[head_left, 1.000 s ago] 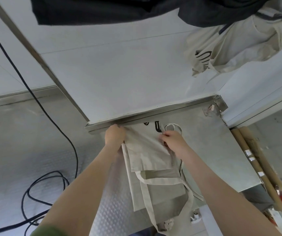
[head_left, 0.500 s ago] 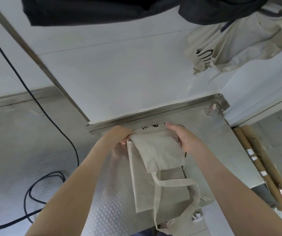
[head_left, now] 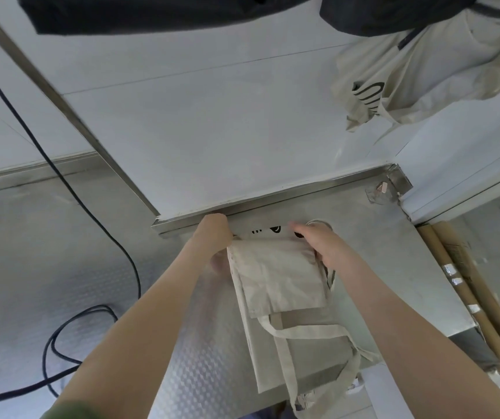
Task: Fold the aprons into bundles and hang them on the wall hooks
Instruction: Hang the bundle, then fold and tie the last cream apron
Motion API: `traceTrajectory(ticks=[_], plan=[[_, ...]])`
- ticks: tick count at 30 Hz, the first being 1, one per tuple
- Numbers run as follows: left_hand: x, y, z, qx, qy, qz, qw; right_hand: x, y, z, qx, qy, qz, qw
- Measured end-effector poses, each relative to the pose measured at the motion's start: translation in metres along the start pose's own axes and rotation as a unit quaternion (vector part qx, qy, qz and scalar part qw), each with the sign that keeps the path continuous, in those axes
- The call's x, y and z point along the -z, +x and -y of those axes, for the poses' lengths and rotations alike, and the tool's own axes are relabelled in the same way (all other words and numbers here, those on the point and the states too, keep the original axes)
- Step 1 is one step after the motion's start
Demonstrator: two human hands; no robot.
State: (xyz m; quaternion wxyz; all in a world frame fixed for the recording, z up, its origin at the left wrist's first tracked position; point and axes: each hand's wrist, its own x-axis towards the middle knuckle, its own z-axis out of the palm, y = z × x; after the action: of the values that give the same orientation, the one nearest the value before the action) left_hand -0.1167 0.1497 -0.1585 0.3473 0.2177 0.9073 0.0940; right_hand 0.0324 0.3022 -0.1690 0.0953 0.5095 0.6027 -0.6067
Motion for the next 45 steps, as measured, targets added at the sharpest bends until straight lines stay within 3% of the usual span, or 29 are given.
traceTrajectory(ticks=[1, 2, 3, 4, 6, 10, 12, 15, 18, 27, 29, 33, 35, 36, 37, 39, 40, 42, 45], plan=[[0.000, 0.003, 0.003, -0.002, -0.015, 0.014, 1.000, -0.001, 0.002, -0.001, 0.037, -0.009, -0.032, 0.999], [0.000, 0.001, 0.007, 0.021, -0.105, 0.023, 0.994, -0.002, 0.005, -0.001, 0.075, -0.009, -0.054, 0.996], [-0.001, 0.002, 0.009, 0.096, -0.310, 0.044, 0.945, -0.003, 0.006, -0.003, 0.103, 0.003, -0.062, 0.993], [0.000, 0.001, 0.009, 0.155, -0.478, 0.078, 0.861, -0.003, 0.006, -0.004, 0.114, 0.024, -0.062, 0.991], [0.000, -0.006, 0.013, 0.214, -0.632, 0.088, 0.740, 0.000, 0.006, -0.005, 0.114, 0.065, -0.054, 0.990], [0.002, -0.015, 0.011, 0.250, -0.750, 0.099, 0.605, 0.005, 0.005, -0.009, 0.107, 0.134, -0.029, 0.985], [-0.001, -0.019, 0.006, 0.237, -0.781, 0.089, 0.571, 0.006, 0.005, -0.012, 0.100, 0.148, -0.035, 0.983], [-0.011, -0.019, -0.003, 0.172, -0.750, 0.071, 0.634, 0.011, 0.004, -0.013, 0.094, 0.153, -0.044, 0.983], [-0.013, -0.021, -0.004, 0.151, -0.678, 0.110, 0.711, 0.017, 0.002, -0.015, 0.089, 0.118, -0.015, 0.989], [-0.006, -0.008, -0.012, 0.222, -0.561, 0.076, 0.794, 0.031, -0.008, -0.020, 0.072, 0.176, 0.149, 0.970], [-0.007, -0.005, -0.015, 0.217, -0.592, 0.061, 0.773, 0.033, -0.008, -0.021, 0.077, 0.171, 0.138, 0.972], [-0.016, -0.005, -0.022, 0.219, -0.719, 0.021, 0.660, 0.034, -0.005, -0.022, 0.089, 0.224, 0.110, 0.964], [-0.023, -0.005, -0.023, 0.214, -0.742, -0.001, 0.635, 0.032, -0.001, -0.018, 0.089, 0.245, 0.092, 0.961], [-0.024, -0.007, -0.023, 0.211, -0.726, -0.014, 0.654, 0.031, 0.001, -0.017, 0.089, 0.243, 0.083, 0.963], [-0.024, -0.010, -0.023, 0.205, -0.668, -0.034, 0.715, 0.032, 0.001, -0.016, 0.088, 0.227, 0.073, 0.967], [-0.027, -0.014, -0.019, 0.166, -0.419, -0.121, 0.884, 0.037, 0.000, -0.019, 0.090, 0.142, 0.066, 0.984], [-0.029, -0.014, -0.016, 0.122, -0.294, -0.176, 0.932, 0.042, 0.000, -0.023, 0.089, 0.085, 0.079, 0.989], [-0.031, -0.017, -0.016, -0.013, -0.156, -0.240, 0.958, 0.049, -0.005, -0.030, 0.084, -0.008, 0.130, 0.988], [-0.041, -0.013, -0.024, -0.251, -0.012, -0.235, 0.939, 0.052, -0.010, -0.036, 0.092, -0.037, 0.143, 0.985]])
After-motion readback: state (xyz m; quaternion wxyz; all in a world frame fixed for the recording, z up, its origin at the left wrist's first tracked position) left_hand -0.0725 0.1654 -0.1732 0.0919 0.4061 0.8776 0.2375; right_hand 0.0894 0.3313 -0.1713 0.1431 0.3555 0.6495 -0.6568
